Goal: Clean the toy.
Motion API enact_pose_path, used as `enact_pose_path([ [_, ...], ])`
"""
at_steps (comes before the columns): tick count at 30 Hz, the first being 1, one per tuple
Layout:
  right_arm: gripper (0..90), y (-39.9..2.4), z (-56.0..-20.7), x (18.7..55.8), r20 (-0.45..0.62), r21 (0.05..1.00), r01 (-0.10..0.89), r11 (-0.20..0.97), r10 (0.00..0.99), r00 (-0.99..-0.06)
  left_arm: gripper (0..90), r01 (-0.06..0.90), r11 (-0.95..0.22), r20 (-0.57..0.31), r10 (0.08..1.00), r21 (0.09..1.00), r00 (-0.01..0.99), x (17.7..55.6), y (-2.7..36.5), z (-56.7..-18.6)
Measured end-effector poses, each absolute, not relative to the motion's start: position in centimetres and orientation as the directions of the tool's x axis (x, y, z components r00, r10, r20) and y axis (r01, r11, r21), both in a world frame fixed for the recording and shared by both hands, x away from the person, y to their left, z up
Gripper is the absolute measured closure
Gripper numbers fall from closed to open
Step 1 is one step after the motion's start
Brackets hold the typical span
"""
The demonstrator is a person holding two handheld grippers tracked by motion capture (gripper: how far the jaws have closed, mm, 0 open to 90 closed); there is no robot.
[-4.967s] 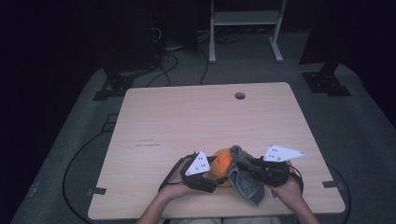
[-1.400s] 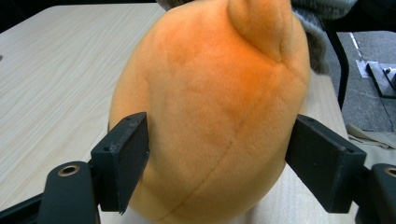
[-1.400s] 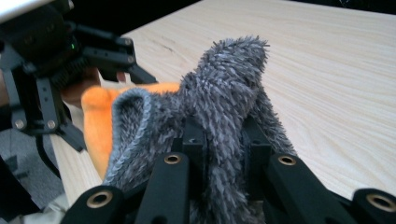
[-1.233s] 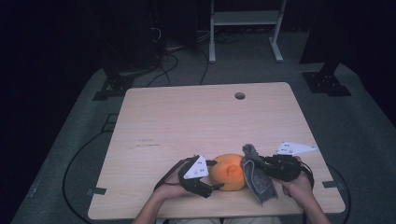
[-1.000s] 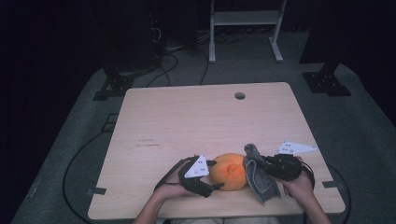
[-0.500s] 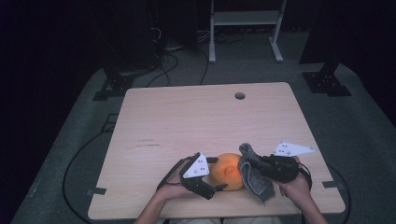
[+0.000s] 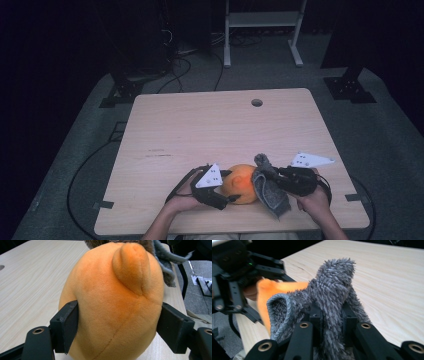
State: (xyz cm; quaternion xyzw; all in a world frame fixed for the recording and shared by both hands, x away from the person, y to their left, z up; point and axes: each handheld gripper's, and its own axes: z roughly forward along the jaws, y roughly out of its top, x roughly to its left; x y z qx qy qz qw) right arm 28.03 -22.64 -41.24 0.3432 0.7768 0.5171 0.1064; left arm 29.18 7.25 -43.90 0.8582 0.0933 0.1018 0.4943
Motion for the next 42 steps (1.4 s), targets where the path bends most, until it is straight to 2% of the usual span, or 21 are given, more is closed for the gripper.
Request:
enact_pose_path([
  [5,75.3,-23.5,-42.1,28.6,0.198,0.853,0.466,0.233,0.682,-0.704,24.0,0.095,-0.474,0.044,0.273,0.876,0.961,29.7,8.1,-44.0],
  [10,75.3,-22.8,-41.0,27.9,0.211,0.885,0.420,0.201,0.631,-0.747,24.0,0.129,-0.452,0.008,0.290,0.883,0.957,30.2,8.6,-44.1],
  [12,75.2,-22.2,-41.1,27.8,0.198,0.884,0.411,0.222,0.618,-0.761,24.0,0.138,-0.447,0.000,0.296,0.884,0.955,30.3,8.7,-44.2],
  [17,74.9,-22.1,-42.6,28.4,0.210,0.856,0.456,0.243,0.643,-0.737,24.0,0.152,-0.439,-0.011,0.307,0.885,0.952,30.4,8.8,-44.2],
  [21,75.2,-22.6,-43.3,28.6,0.171,0.828,0.481,0.287,0.688,-0.705,24.0,0.167,-0.425,-0.028,0.313,0.890,0.949,30.6,9.0,-44.3],
  [27,75.2,-21.1,-40.8,27.0,0.167,0.896,0.380,0.231,0.616,-0.769,23.7,0.214,-0.380,-0.075,0.347,0.900,0.935,31.0,8.8,-44.5],
  [30,75.1,-19.6,-40.6,26.4,0.118,0.900,0.337,0.277,0.588,-0.800,23.7,0.231,-0.369,-0.088,0.367,0.900,0.926,31.0,8.6,-44.5],
  [33,75.0,-19.7,-41.1,26.8,0.120,0.895,0.347,0.282,0.595,-0.794,23.8,0.237,-0.366,-0.089,0.377,0.900,0.922,30.9,8.6,-44.5],
  [38,75.2,-21.6,-42.1,27.6,0.104,0.870,0.397,0.294,0.677,-0.729,23.9,0.250,-0.352,-0.104,0.384,0.902,0.917,31.1,8.5,-44.5],
  [42,75.2,-21.1,-40.8,27.0,0.122,0.901,0.356,0.250,0.640,-0.758,23.7,0.251,-0.344,-0.098,0.407,0.905,0.908,31.0,8.0,-44.5],
])
